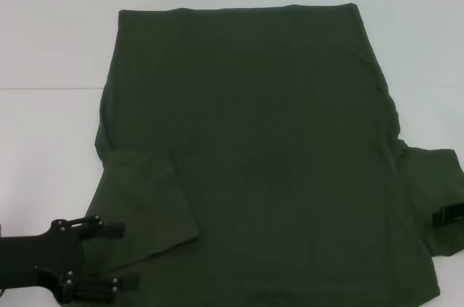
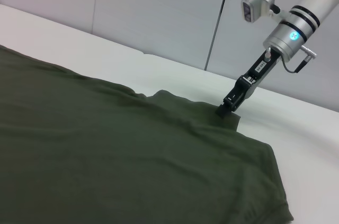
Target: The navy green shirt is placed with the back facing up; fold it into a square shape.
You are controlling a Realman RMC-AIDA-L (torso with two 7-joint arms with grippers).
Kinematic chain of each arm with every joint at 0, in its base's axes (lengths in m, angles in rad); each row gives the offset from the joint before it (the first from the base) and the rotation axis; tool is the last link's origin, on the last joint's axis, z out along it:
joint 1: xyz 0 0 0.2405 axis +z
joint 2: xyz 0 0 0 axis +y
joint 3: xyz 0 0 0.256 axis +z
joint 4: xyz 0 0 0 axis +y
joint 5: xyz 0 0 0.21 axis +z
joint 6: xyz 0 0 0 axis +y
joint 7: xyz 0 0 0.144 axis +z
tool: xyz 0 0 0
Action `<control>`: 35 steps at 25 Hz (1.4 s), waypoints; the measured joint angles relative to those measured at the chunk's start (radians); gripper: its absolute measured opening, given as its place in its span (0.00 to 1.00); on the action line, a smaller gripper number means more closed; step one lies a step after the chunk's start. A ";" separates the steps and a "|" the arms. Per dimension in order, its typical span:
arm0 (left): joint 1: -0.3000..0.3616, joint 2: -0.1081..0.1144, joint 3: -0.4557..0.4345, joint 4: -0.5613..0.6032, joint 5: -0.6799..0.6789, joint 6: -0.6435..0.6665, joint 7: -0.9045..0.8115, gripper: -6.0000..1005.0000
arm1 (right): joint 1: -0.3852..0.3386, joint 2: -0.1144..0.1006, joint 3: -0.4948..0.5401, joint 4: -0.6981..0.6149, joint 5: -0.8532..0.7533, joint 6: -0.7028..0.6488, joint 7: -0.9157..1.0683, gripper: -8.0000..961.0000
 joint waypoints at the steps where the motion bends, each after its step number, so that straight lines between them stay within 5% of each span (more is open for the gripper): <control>1: 0.000 0.000 0.000 0.000 0.000 0.000 0.000 0.93 | 0.002 0.000 0.000 0.004 0.001 0.000 -0.003 0.71; 25: -0.008 0.000 -0.002 0.000 0.000 -0.004 0.000 0.93 | 0.008 -0.002 -0.014 0.010 0.004 0.005 -0.014 0.60; 35: -0.010 0.000 -0.002 0.000 0.000 -0.007 0.000 0.93 | 0.012 -0.002 -0.038 0.008 0.000 0.008 -0.013 0.38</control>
